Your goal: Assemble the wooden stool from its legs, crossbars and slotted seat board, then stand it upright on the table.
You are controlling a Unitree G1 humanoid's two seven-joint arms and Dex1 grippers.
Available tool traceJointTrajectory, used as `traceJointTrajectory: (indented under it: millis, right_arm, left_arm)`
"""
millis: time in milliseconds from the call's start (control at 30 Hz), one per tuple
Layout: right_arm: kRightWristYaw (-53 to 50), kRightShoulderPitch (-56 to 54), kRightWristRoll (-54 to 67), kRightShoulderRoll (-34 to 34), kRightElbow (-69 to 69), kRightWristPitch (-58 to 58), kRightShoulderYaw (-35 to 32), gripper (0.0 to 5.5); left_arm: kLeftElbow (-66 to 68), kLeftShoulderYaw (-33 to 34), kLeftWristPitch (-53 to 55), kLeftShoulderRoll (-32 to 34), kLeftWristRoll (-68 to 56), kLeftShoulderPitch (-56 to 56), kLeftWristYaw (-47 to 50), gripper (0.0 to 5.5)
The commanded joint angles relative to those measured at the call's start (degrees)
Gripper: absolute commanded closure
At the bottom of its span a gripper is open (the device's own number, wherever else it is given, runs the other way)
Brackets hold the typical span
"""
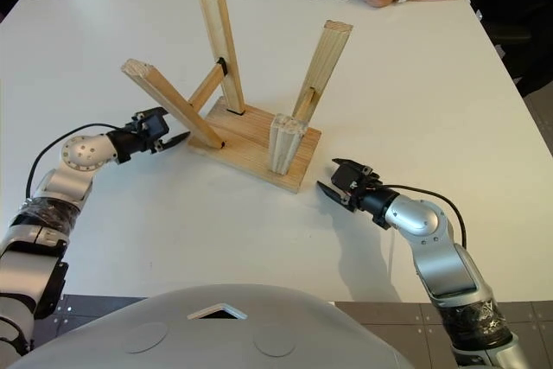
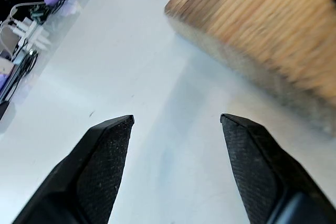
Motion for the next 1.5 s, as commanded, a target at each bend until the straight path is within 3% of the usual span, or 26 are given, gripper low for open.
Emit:
traceJointTrajectory:
  millis: [33, 167, 300, 633, 1133, 1500]
  right_arm:
    - [-0.8, -1.0, 0.8, 3.7, -0.5, 2.2, 2.9, 2.52]
    - [-0.6, -1.8, 5.7, 6.7, -4.9, 4.8, 1.2, 2.52]
    - [3.5, 0.0, 10.0, 3.2, -9.4, 6.2, -3.7, 2.52]
    - [9.4, 3.9, 19.4, -2.7, -20.6, 9.7, -11.8, 2.52]
    - [11.5, 7.0, 22.7, -5.9, -25.4, 9.6, -15.3, 2.52]
    - [13.6, 5.4, 36.7, -8.1, -28.7, 13.4, -25.8, 2.52]
  left_arm:
    - [-10.1, -2.0, 6.1, 0.2, -6.8, 9.3, -9.2, 2.42]
    - [-25.8, -1.1, 18.3, 0.0, -16.3, 13.9, -10.9, 2.42]
    - [-37.5, 2.3, 28.6, 1.2, -23.1, 16.8, -9.9, 2.42]
    - [-57.3, 8.4, 39.8, 9.8, -30.6, 27.9, -14.2, 2.42]
    - [-61.0, 16.4, 50.7, 10.1, -39.3, 23.1, -17.6, 2.42]
    - [-62.8, 21.9, 56.4, 11.7, -46.9, 21.4, -20.4, 2.42]
